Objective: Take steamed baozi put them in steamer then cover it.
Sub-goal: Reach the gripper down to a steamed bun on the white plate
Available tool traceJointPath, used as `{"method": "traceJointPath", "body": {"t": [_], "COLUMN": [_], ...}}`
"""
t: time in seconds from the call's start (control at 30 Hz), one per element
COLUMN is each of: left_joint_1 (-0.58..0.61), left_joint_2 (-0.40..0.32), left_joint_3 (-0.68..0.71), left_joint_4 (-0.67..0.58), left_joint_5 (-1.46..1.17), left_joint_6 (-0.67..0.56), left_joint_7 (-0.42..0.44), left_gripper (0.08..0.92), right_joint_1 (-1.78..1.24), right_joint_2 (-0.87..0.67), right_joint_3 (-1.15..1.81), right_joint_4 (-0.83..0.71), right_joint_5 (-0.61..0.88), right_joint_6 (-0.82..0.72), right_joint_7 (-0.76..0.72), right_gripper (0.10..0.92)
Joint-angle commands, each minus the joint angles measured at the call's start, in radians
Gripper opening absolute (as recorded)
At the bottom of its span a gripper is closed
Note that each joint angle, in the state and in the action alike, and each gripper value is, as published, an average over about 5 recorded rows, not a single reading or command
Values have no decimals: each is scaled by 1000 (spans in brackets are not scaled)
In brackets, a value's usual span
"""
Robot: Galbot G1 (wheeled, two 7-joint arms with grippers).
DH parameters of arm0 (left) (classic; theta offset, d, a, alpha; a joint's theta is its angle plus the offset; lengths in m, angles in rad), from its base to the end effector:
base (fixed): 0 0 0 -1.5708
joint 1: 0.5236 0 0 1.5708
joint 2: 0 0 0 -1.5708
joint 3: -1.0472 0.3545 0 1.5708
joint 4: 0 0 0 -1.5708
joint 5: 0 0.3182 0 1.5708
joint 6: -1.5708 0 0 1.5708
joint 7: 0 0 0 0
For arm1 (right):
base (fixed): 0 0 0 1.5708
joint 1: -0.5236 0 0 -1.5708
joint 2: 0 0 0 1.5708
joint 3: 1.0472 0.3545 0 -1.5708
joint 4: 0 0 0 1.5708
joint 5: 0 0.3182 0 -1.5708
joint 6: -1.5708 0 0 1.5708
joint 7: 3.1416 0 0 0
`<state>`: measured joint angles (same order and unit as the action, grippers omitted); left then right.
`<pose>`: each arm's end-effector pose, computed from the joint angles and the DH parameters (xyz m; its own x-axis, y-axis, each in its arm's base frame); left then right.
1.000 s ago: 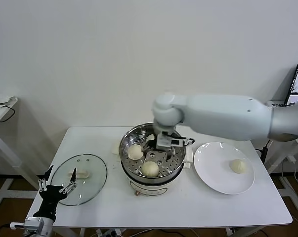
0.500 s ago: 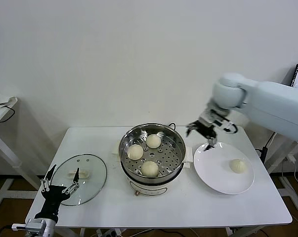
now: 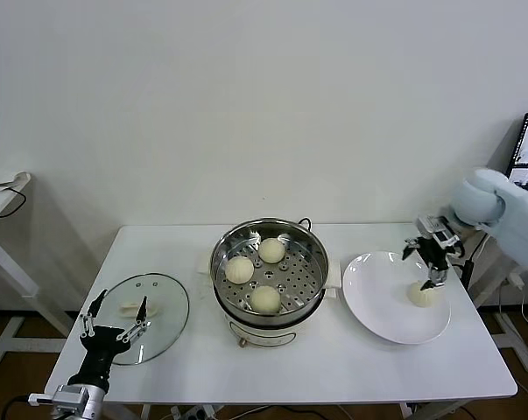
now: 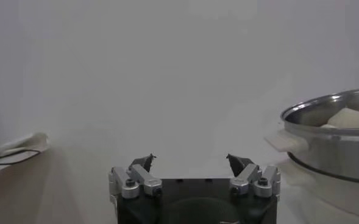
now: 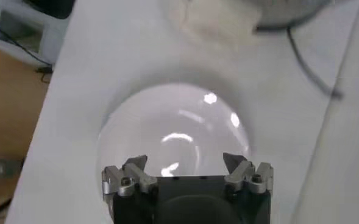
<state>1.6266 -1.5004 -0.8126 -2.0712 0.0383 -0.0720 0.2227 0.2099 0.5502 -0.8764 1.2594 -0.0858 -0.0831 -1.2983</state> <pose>0.1168 0.0936 -0.3103 -0.9994 0.0160 0.0313 0.0233 0.9682 0.2489 0.4827 -0.2292 -0.1025 -0.1213 -0.0450 0.9916 -0.9819 -0.1408 -0.1265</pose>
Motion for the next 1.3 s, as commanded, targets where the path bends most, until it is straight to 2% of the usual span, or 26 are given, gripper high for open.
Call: {"method": "traceJointPath", "body": {"t": [0.03,0.7,1.3], "left_joint_1": [1,-9,-12], "left_joint_2": [0,-2,-2], "left_joint_3": [3,-1,-5], "left_joint_4": [4,24,23], "left_joint_5": [4,5,4], "left_joint_6": [0,1,3], "left_joint_7": [0,-2,-3], "left_gripper": [823,823,823], "right_joint_1": [-268,-338,-359], "right_joint_2": [30,195,264], "right_joint_3": [288,419,467], "right_joint_4": [-190,-365,-429], "right_joint_5": [-190,-323,-377], "right_joint_6": [-26,14,48], "right_joint_7": [-4,47,66], "right_gripper": [823,823,823]}}
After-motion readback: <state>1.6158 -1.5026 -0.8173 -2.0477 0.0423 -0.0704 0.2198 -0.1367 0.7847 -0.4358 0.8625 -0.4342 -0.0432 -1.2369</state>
